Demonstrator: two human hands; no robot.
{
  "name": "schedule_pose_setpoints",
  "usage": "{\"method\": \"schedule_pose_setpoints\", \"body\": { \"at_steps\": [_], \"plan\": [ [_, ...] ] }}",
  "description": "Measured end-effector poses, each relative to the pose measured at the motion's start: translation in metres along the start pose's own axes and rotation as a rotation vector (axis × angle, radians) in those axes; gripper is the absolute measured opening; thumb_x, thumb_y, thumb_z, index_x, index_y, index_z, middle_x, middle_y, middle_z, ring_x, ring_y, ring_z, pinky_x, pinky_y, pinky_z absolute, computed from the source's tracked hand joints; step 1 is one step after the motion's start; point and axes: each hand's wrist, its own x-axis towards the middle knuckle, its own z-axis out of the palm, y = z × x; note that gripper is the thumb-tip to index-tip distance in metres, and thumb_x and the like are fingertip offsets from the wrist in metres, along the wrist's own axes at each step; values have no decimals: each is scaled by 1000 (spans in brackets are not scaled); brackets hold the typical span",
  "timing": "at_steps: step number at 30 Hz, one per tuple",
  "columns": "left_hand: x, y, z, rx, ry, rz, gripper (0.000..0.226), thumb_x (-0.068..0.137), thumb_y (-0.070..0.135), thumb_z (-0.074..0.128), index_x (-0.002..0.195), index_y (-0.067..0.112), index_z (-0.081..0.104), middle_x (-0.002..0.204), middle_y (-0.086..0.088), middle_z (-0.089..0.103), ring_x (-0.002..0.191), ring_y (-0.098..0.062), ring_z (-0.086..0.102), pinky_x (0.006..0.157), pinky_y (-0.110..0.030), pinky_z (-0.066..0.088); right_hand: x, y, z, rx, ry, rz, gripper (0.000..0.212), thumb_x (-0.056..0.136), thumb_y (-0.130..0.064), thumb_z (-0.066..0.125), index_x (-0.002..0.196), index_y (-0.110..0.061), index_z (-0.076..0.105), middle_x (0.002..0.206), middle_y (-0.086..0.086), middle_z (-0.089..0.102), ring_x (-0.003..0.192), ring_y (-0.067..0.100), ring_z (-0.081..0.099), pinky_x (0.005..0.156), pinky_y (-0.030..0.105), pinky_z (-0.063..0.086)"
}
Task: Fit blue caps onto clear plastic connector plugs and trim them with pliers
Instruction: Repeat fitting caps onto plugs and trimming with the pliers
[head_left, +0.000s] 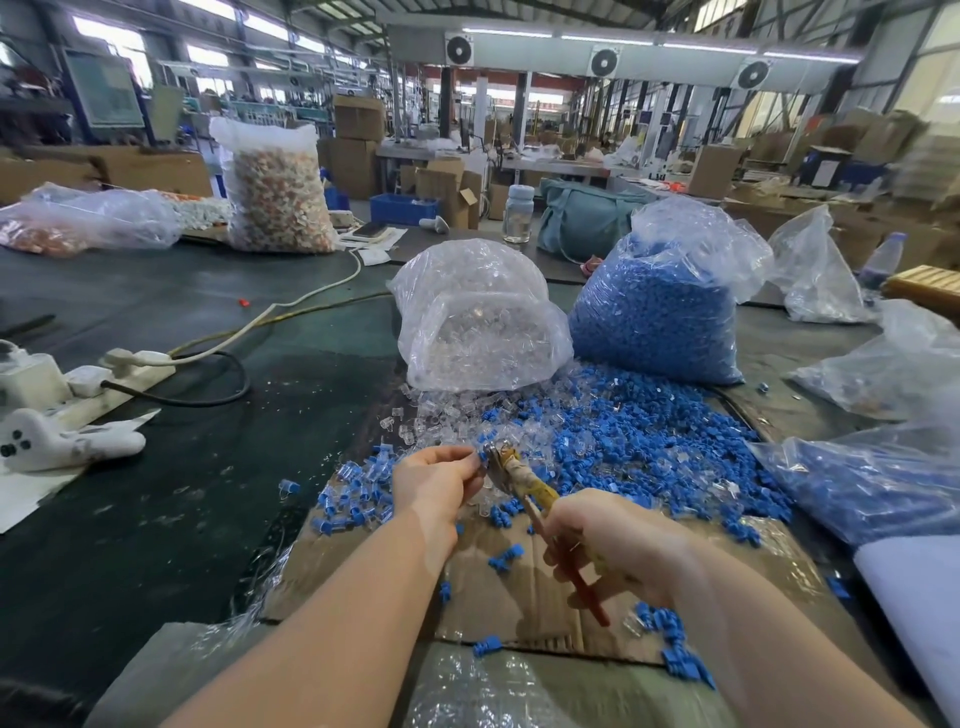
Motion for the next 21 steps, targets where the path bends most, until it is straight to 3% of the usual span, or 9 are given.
{"method": "schedule_pose_setpoints", "body": {
  "at_steps": [2, 6, 11, 16, 21],
  "plan": [
    [-1, 1, -1, 8, 23, 11, 14, 82, -8, 61, 79, 5, 64, 77, -9, 65, 63, -13, 62, 51, -15, 53, -1, 0, 1, -8, -17, -19, 3, 84, -6, 46, 85, -7, 49, 82, 9, 49, 74, 20, 50, 69, 36, 52],
    [-4, 3, -1, 22, 48, 8, 13, 83, -7, 61, 82, 5, 65, 77, -9, 65, 64, -14, 63, 54, -18, 54, -3, 1, 1, -55, -27, -32, 16, 79, 4, 46, 91, -6, 46, 88, 12, 45, 76, 19, 49, 71, 34, 53],
    [-7, 6, -3, 48, 53, 10, 11, 84, -4, 63, 79, 6, 64, 71, -9, 64, 61, -14, 61, 61, -25, 54, -4, 2, -1, -30, -40, -16, 29, 79, 5, 46, 104, -8, 48, 99, 14, 46, 83, 21, 51, 78, 38, 55],
    [-7, 10, -2, 61, 40, 15, 10, 83, -4, 63, 79, 5, 65, 70, -8, 64, 56, -12, 61, 51, -19, 52, -5, 1, 0, -35, -54, -18, 25, 77, 8, 44, 95, -8, 47, 97, 14, 43, 85, 23, 47, 79, 39, 53],
    [-6, 11, -4, 61, 0, -28, 10, 82, -8, 62, 84, 1, 66, 73, -10, 64, 60, -14, 62, 52, -19, 53, -3, 2, -2, -105, -39, -8, 30, 76, 6, 45, 103, -8, 47, 94, 13, 46, 82, 22, 48, 76, 35, 53]
  ]
}}
